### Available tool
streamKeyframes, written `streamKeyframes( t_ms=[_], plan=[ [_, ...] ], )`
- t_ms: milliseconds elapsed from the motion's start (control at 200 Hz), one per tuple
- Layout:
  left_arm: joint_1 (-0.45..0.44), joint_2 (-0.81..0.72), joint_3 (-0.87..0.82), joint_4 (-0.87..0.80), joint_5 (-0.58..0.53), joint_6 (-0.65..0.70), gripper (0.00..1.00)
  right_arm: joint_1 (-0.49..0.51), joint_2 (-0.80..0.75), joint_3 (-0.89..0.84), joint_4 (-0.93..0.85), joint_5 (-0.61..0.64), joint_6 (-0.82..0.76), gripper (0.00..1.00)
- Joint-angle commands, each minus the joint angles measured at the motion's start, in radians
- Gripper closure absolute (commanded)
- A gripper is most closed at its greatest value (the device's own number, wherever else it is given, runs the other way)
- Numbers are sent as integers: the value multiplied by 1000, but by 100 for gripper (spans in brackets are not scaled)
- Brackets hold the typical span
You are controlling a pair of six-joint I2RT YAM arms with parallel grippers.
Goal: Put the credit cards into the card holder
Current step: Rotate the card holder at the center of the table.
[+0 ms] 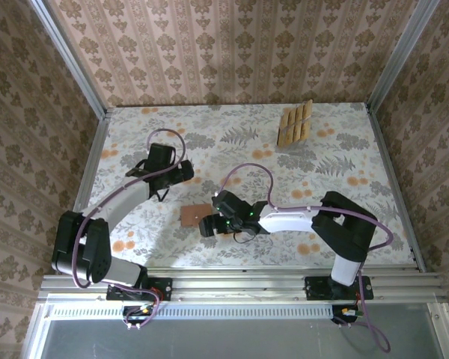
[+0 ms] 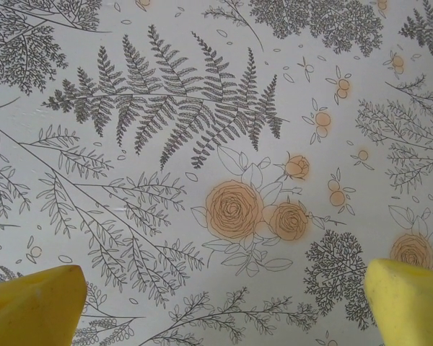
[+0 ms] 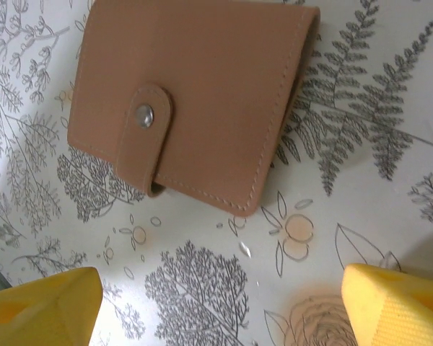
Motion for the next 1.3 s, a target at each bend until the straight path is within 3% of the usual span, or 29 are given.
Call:
streamKeyframes(
  t_ms=[0,230,465,705,1000,1295],
  plan=[
    [15,-22,-21,-15,38,37,0,2,35,32,17,-3,26,12],
    [39,-24,-20,-13,39,49,0,29,77,80,26,-72,41,13],
    [71,-24,-14,-15,49,70,0,95,119,135,8,-91,28,13],
    [77,-24,-2,-27,62,98,0,94,183,203,-11,-79,20,14],
    [77,23,24,-44,156,157,0,-10,209,260,-2,-58,30,14],
    [71,66,-18,-6,225,129,0,-163,231,318,17,-76,26,14]
  ],
)
